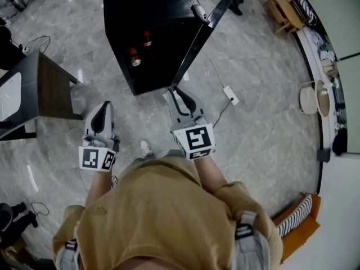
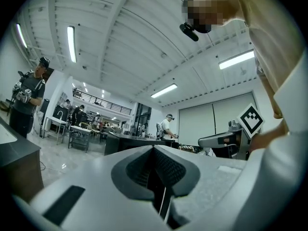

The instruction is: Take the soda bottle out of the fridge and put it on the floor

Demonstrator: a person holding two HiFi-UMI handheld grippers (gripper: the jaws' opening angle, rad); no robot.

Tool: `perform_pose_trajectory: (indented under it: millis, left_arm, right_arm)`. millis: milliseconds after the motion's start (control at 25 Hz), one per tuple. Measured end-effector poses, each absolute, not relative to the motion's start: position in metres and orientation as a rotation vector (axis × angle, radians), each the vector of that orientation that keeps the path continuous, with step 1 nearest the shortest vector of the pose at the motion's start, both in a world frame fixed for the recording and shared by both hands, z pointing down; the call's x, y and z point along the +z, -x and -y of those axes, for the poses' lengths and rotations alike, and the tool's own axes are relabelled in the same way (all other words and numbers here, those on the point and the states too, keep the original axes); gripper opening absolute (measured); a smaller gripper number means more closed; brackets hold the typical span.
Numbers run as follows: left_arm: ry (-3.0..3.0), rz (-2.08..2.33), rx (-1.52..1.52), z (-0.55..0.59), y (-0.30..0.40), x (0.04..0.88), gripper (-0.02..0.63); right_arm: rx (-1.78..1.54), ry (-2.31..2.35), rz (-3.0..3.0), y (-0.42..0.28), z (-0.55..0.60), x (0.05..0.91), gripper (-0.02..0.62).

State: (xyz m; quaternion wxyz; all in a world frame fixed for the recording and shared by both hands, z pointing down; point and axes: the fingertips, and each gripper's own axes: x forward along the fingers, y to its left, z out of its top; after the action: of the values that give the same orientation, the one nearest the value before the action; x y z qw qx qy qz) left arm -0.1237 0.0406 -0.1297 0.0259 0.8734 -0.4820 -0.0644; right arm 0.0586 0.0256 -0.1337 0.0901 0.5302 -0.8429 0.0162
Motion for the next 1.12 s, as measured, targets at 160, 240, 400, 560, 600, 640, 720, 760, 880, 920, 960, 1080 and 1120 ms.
perform_pose_trajectory:
  millis: [160,240,400,560,600,640,720,760,880,920,960,1080,1120]
  left_arm:
    - [-2.7,1.463,-0.212,-0.021,0.135,-0.127,0.002]
    - [-2.694,1.454,-0.212,-0.018,0.134,-0.126,0.002]
    - [-2.675,1.451,-0.189,-0.007,0.125,-0.117,0.002]
    - [-2.654,1.508,-0.184,0.001,0.115,-0.116,0.002]
    - [-2.637,1.526,-0.184,0.002,0.113,-0.116,0.002]
    - [-2.626,1.541,-0.182,0.004,0.112,-0.115,0.002]
    - [-2.615,1.564,-0.166,0.011,0.109,-0.112,0.002]
    - [-2.607,1.573,-0.156,0.015,0.108,-0.108,0.002]
    - [-2.581,1.606,-0.128,0.031,0.105,-0.091,0.002]
    - [-2.575,1.616,-0.123,0.037,0.104,-0.085,0.002]
    - [-2.571,1.627,-0.12,0.043,0.104,-0.077,0.002]
    - [-2.566,1.66,-0.092,0.062,0.103,-0.052,0.002]
    - [-2.563,1.673,-0.079,0.068,0.103,-0.042,0.002]
  right_arm:
    - [0.05,-1.604,2.473,-0.05,-0.011,-0.132,0.077]
    - [0.056,-1.607,2.458,-0.054,-0.007,-0.131,0.083]
    - [0.084,-1.579,2.45,-0.059,0.011,-0.12,0.092]
    - [0.119,-1.507,2.473,-0.062,0.029,-0.108,0.104]
    - [0.116,-1.485,2.477,-0.061,0.034,-0.105,0.11]
    - [0.104,-1.467,2.481,-0.061,0.04,-0.103,0.11]
    - [0.066,-1.442,2.483,-0.059,0.055,-0.096,0.11]
    - [0.051,-1.431,2.481,-0.058,0.064,-0.089,0.11]
    - [0.047,-1.423,2.472,-0.056,0.096,-0.06,0.112]
    - [0.054,-1.436,2.464,-0.057,0.108,-0.048,0.115]
    - [0.062,-1.455,2.455,-0.059,0.121,-0.036,0.117]
    - [0.088,-1.511,2.432,-0.062,0.153,0.0,0.124]
    - [0.1,-1.52,2.427,-0.063,0.161,0.013,0.13]
